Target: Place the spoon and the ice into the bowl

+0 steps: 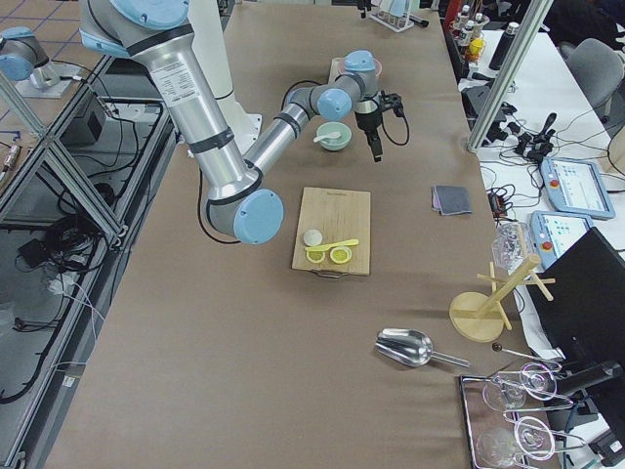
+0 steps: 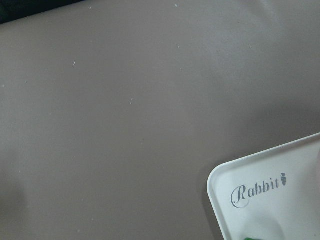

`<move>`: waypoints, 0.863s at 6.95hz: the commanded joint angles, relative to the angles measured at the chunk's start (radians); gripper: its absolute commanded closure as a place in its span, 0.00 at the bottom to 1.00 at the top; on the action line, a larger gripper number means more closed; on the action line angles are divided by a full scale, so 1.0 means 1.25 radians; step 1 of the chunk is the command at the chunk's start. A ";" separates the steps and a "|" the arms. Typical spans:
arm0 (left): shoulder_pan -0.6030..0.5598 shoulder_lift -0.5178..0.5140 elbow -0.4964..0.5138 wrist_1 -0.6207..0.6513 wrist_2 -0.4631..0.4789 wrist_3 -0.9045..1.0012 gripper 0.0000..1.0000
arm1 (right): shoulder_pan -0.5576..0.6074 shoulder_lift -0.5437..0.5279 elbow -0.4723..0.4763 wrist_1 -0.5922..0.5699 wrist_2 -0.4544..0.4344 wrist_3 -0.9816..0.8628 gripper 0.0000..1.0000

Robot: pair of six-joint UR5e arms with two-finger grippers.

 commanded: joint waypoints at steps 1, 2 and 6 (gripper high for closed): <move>-0.056 0.107 -0.017 0.090 0.028 0.084 0.01 | 0.149 -0.087 -0.001 -0.001 0.136 -0.188 0.00; -0.076 0.143 -0.018 0.006 0.169 0.091 0.01 | 0.206 -0.128 0.002 0.000 0.179 -0.262 0.00; -0.083 0.045 -0.171 0.529 0.131 0.104 0.01 | 0.368 -0.240 -0.026 -0.039 0.191 -0.507 0.00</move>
